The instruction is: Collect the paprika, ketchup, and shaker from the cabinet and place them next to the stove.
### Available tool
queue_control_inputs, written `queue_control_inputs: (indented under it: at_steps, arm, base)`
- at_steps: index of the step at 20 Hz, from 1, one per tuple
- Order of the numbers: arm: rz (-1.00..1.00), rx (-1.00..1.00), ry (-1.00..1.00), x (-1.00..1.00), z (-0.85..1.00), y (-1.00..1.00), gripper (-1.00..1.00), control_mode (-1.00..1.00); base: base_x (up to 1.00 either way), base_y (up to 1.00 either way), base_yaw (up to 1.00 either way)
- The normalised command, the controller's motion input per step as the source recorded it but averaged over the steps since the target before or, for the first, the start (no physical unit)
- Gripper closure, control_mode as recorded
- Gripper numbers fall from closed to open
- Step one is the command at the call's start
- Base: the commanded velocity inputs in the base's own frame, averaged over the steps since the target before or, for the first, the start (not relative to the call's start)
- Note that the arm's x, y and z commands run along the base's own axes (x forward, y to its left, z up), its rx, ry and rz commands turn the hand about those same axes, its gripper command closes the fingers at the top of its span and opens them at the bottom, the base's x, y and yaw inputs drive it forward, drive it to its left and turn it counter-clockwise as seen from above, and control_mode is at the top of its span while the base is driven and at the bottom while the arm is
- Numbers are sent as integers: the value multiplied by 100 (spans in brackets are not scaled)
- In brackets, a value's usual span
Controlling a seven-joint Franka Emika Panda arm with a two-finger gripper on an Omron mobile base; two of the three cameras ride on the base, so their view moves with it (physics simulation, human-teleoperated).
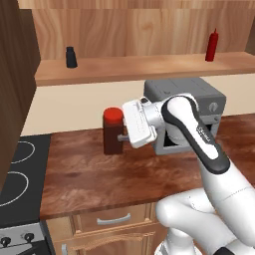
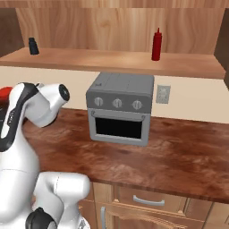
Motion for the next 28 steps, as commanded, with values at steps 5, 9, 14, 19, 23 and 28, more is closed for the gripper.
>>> queue_control_inputs:
  at_steps: [5, 9, 14, 19, 23, 28]
  arm:
    - [9, 0, 0, 35, -54, 61, 100, -100]
    - [13, 0, 2, 42, -47, 52, 100, -100]
    - [15, 0, 5, 58, -43, 28, 100, -100]
    - [9, 0, 0, 57, -43, 16, 100, -100]
    - [0, 0, 0, 49, -35, 10, 100, -100]
    - [-2, 0, 0, 24, -27, 5, 100, -100]
  base:
    - [0, 0, 0]
    - [0, 0, 0]
    - [0, 0, 0]
    - [0, 0, 0]
    - [0, 0, 0]
    - [0, 0, 0]
